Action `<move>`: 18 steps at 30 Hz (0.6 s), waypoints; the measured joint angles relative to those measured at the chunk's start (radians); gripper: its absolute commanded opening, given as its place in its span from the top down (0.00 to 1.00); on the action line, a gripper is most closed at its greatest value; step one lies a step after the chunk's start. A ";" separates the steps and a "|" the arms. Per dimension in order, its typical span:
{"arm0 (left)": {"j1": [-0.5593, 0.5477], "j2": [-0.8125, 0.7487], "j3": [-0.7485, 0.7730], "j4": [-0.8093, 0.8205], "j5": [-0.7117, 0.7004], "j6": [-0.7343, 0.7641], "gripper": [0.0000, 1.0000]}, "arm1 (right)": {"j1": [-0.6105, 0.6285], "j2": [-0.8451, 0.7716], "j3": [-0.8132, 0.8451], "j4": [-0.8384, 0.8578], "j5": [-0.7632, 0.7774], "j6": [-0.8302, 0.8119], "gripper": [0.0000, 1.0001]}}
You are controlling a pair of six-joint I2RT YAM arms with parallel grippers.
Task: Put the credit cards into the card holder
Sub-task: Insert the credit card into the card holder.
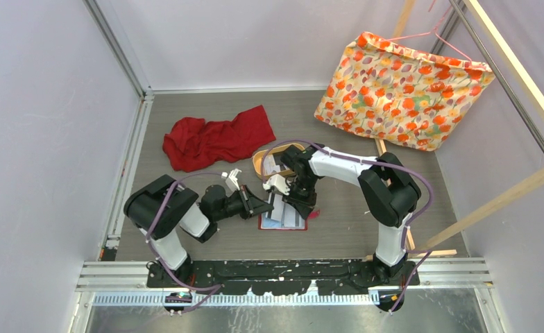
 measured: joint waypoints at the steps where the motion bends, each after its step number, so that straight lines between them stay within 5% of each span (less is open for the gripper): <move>1: 0.000 -0.016 0.000 -0.011 0.000 0.003 1.00 | 0.000 0.000 0.000 0.000 0.000 0.000 0.88; 18: 0.000 -0.187 0.010 -0.248 0.021 0.107 1.00 | -0.043 -0.065 0.023 -0.061 -0.127 -0.049 0.84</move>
